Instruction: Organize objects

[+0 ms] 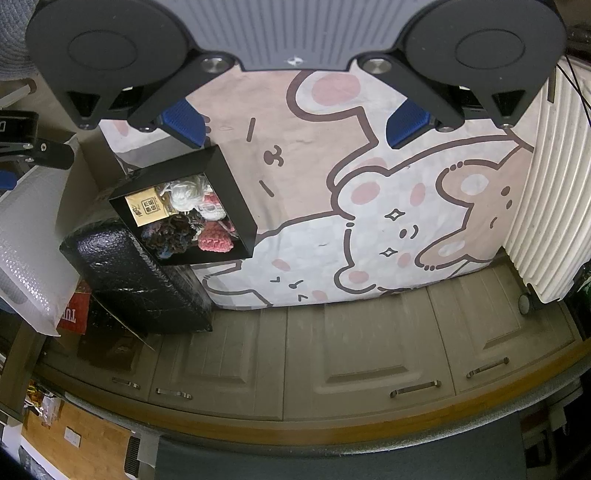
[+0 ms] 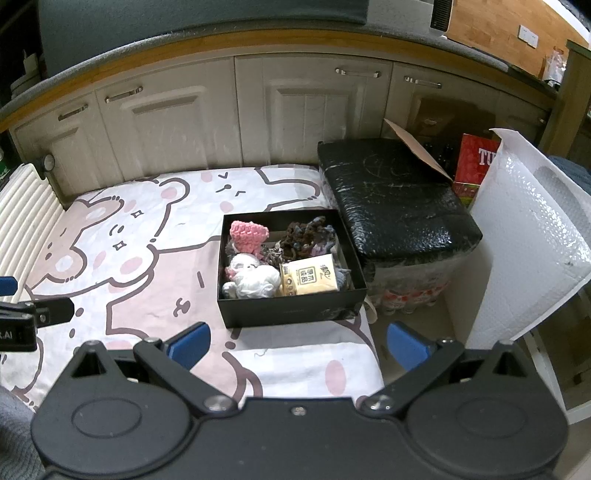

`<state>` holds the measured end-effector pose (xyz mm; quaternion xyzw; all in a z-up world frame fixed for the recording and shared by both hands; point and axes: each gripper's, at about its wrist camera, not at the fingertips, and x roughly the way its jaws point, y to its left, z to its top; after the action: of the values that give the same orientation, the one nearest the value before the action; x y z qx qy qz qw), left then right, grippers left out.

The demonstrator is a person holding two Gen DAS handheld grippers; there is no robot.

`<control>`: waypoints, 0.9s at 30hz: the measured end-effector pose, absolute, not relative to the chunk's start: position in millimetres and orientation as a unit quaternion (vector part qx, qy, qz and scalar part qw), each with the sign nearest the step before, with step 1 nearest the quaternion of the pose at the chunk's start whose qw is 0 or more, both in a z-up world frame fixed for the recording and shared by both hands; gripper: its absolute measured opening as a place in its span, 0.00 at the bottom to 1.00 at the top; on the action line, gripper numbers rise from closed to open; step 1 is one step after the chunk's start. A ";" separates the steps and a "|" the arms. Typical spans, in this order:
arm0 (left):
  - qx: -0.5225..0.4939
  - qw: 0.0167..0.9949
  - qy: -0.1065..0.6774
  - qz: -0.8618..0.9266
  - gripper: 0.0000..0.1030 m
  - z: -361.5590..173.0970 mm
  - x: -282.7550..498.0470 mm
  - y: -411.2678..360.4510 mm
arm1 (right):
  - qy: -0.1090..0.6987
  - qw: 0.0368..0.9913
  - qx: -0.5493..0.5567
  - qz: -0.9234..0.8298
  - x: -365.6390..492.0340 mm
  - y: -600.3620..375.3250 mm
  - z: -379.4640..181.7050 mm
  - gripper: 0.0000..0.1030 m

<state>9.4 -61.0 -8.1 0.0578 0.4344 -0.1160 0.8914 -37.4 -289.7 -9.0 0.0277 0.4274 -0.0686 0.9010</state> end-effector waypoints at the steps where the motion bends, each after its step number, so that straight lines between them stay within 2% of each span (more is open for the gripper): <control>1: 0.058 0.891 0.434 -0.116 1.00 -8.3 9.2 -61.0 | 0.427 0.901 0.028 -0.069 -37.4 -289.7 -9.0 1.00; 27: 0.057 0.890 0.438 -0.117 1.00 -8.5 9.1 -63.3 | 0.428 0.901 0.028 -0.068 -36.4 -289.2 -10.7 1.00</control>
<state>9.1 -63.3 -8.5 0.0567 0.4379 -0.1171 0.8896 -36.4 -289.2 -10.7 0.0280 0.4281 -0.0680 0.9007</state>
